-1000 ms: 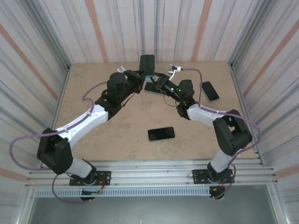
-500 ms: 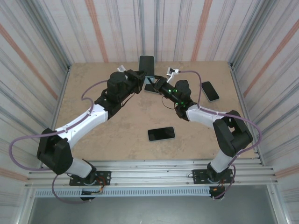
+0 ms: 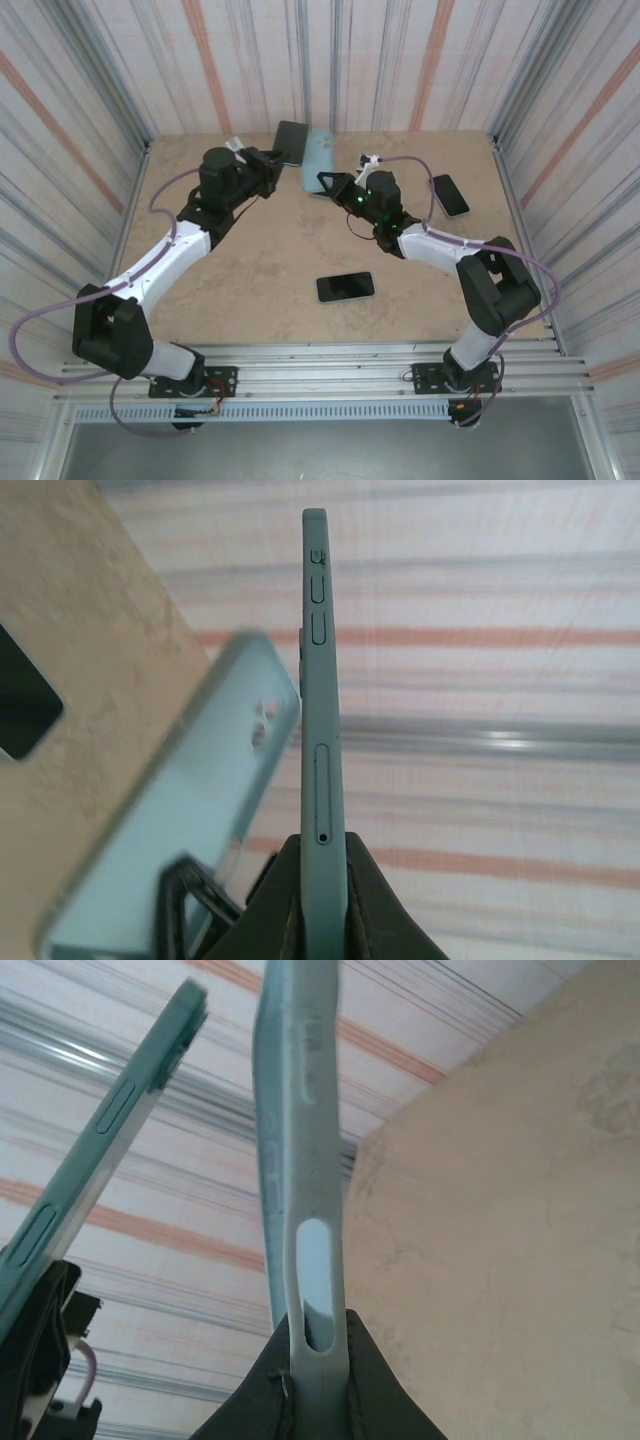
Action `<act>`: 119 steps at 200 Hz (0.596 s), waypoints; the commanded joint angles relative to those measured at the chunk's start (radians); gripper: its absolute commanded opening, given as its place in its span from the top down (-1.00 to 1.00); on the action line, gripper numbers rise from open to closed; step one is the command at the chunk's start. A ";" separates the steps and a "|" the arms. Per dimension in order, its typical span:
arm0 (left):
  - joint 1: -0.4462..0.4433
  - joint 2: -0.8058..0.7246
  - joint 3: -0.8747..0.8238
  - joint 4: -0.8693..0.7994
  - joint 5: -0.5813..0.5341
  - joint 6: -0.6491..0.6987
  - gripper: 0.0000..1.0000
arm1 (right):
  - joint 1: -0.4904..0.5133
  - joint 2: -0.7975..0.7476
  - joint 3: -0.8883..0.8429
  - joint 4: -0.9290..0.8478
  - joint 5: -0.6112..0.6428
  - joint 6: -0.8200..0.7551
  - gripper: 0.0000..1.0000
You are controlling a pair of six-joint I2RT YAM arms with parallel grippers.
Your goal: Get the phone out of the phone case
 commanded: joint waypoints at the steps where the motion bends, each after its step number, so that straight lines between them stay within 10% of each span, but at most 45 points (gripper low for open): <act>1: 0.034 -0.064 -0.038 0.117 0.048 0.021 0.88 | 0.005 -0.011 0.019 -0.049 0.027 -0.038 0.94; 119: 0.416 0.114 -0.264 0.353 0.434 0.087 0.89 | 0.057 0.064 0.078 -0.084 0.048 0.007 0.96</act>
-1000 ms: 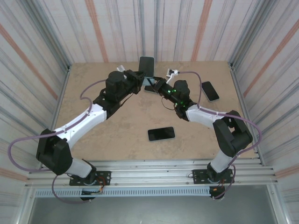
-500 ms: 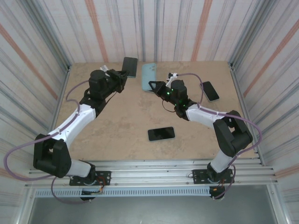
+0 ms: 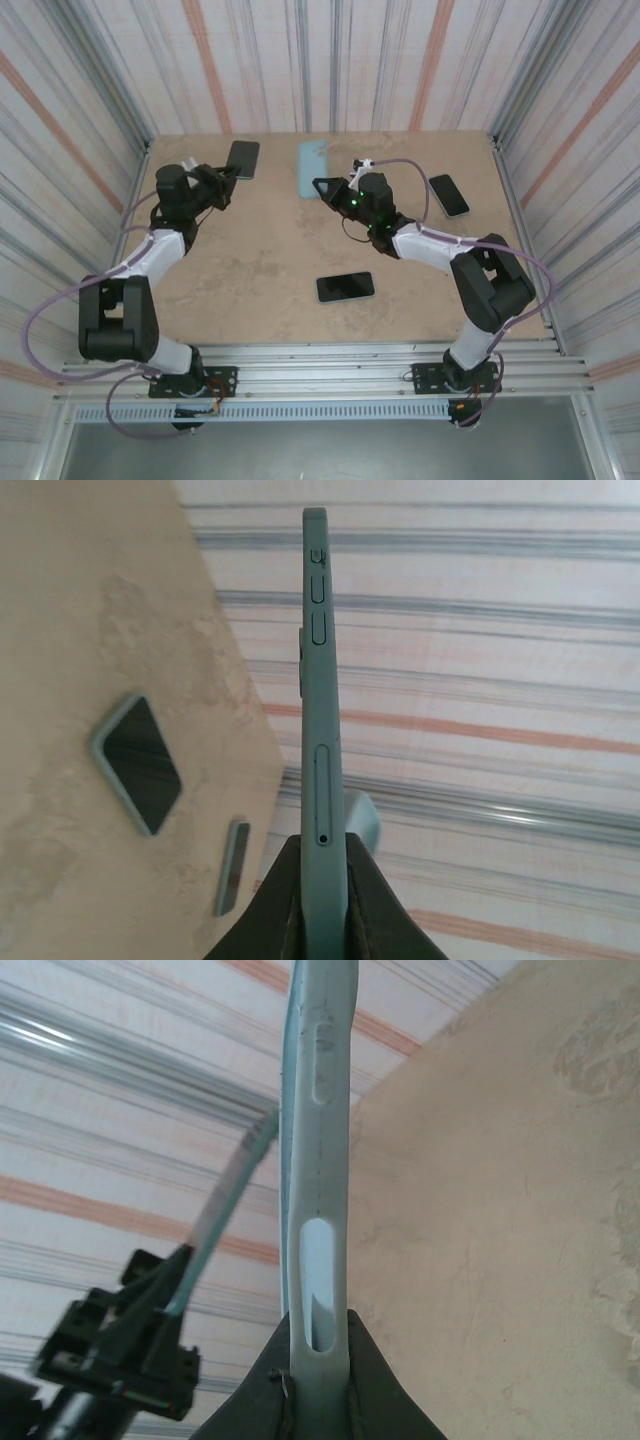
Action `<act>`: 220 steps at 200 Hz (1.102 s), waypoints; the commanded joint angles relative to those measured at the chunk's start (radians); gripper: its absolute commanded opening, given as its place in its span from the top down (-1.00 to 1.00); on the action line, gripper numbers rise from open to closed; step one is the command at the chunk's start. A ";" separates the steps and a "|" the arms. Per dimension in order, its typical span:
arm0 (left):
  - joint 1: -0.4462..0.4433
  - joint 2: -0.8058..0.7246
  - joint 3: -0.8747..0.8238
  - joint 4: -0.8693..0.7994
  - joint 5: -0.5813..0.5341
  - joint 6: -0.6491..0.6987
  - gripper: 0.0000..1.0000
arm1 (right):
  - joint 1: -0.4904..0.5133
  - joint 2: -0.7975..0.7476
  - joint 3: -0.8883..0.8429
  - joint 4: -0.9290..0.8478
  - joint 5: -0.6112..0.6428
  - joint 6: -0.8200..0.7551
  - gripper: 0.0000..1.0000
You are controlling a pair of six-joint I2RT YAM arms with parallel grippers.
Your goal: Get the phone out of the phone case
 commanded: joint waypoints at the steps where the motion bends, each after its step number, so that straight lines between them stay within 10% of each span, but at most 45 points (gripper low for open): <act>1: 0.043 0.034 -0.035 0.127 0.111 0.070 0.89 | 0.023 0.026 0.052 -0.042 0.037 0.008 0.96; 220: 0.266 0.459 -0.141 0.475 0.149 0.209 0.90 | 0.198 0.326 0.385 -0.273 0.125 0.147 0.99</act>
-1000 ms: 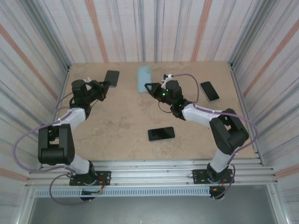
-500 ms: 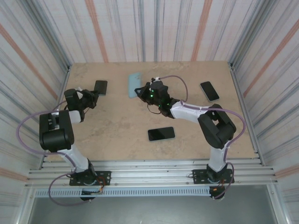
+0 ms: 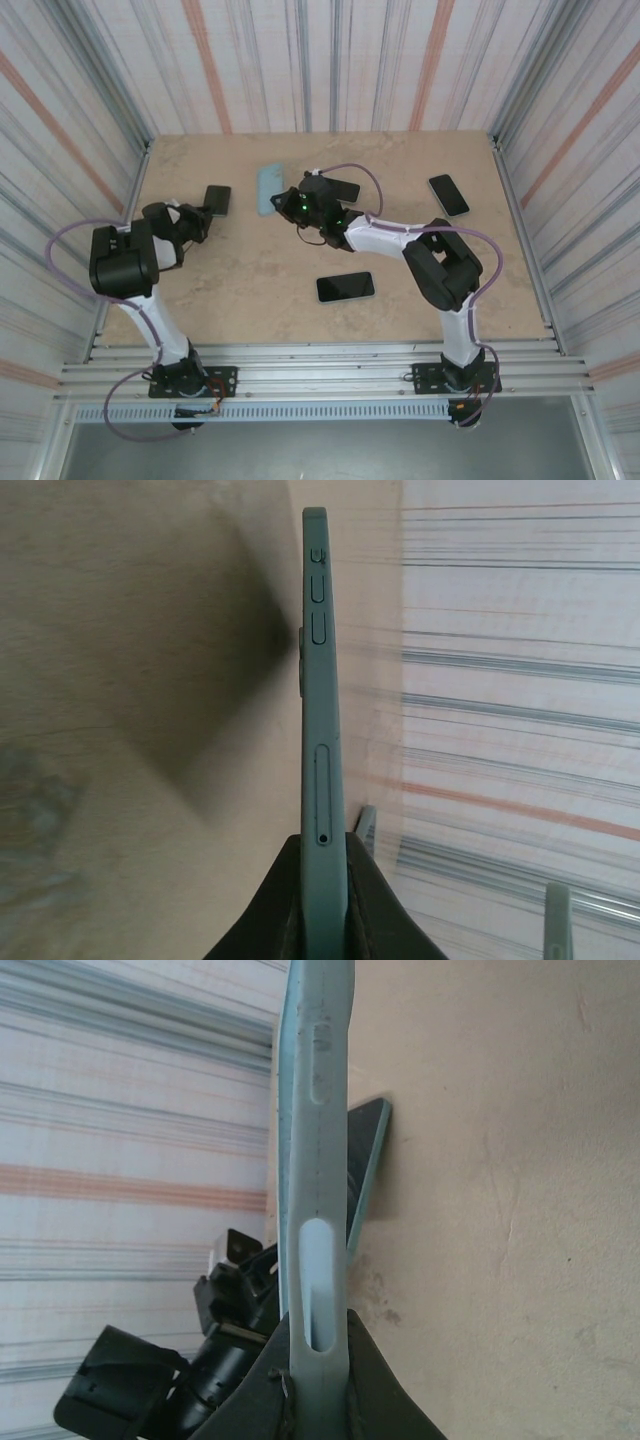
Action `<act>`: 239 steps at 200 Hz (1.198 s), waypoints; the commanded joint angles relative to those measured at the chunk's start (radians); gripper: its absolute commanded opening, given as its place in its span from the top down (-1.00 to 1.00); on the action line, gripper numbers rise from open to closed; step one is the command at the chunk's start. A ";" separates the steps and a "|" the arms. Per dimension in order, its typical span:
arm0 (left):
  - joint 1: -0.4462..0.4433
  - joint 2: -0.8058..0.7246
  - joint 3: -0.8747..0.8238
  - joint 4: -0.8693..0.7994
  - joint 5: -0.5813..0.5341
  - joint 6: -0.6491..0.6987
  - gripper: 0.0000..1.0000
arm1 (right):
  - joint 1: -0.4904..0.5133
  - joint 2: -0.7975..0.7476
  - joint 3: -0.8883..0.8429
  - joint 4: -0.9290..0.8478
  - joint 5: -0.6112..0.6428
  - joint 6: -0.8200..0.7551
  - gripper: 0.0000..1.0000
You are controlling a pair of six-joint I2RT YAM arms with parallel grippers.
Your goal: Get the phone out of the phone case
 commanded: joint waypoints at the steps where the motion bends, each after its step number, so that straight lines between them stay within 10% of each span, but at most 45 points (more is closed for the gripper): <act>1: 0.011 0.006 -0.010 0.101 0.024 0.014 0.90 | 0.013 0.032 0.042 -0.031 0.023 0.035 0.99; 100: 0.022 0.031 -0.036 0.074 0.040 0.024 0.33 | 0.038 0.140 0.124 -0.065 0.038 0.060 0.98; 239: 0.036 -0.171 0.062 -0.581 -0.014 0.336 -0.65 | 0.076 0.293 0.321 -0.232 0.136 -0.024 0.95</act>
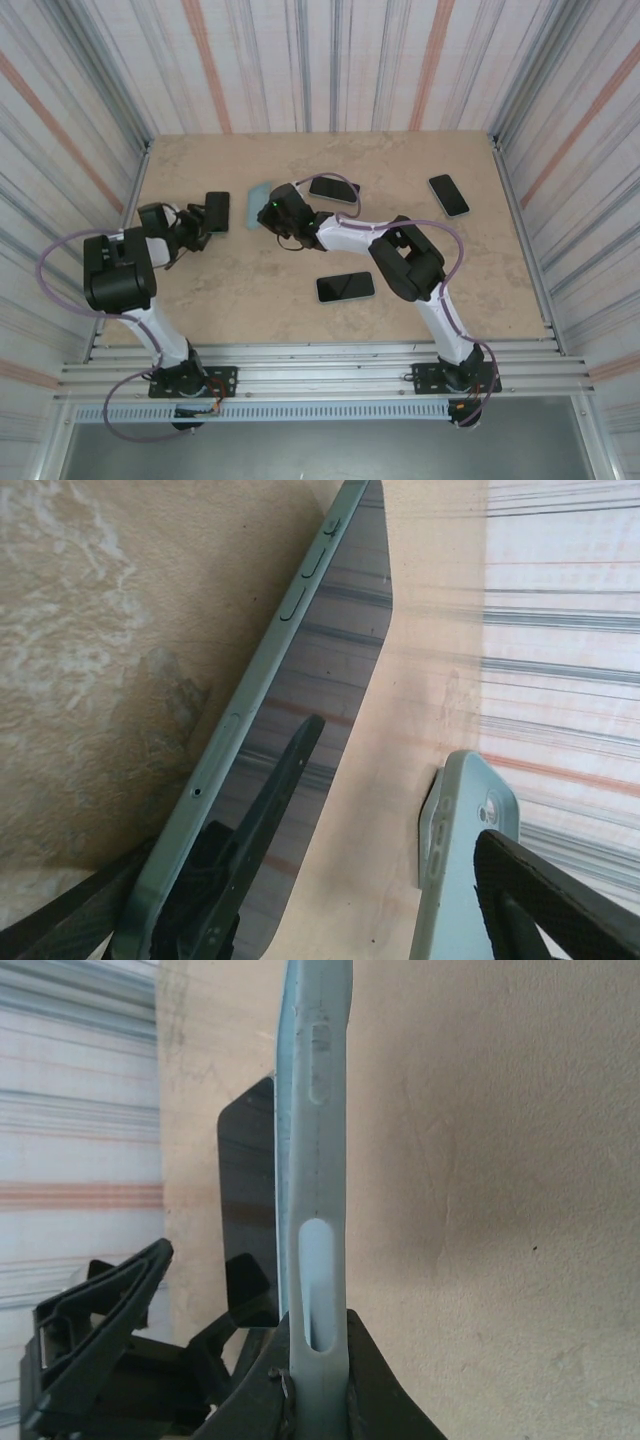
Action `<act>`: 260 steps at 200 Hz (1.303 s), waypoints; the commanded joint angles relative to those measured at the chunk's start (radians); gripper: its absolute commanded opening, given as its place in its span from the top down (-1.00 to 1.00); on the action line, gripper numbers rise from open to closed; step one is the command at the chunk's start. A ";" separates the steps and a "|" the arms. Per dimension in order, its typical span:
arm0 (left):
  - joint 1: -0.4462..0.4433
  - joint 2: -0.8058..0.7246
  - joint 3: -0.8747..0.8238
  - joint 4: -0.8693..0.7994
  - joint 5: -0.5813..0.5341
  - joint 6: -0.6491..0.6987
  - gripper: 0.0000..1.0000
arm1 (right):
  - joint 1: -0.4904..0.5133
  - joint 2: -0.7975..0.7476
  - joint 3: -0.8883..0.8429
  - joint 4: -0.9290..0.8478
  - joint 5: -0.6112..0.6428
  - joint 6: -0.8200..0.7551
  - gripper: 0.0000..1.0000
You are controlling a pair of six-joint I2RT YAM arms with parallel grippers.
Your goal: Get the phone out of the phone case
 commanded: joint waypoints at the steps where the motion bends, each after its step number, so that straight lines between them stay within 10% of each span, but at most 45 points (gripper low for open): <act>1: 0.011 -0.040 0.038 -0.171 -0.023 0.094 -0.65 | 0.012 0.039 0.058 -0.043 0.052 -0.043 0.95; 260: 0.049 -0.203 0.187 -0.528 0.004 0.313 -0.71 | 0.037 0.253 0.370 -0.174 0.030 -0.212 0.56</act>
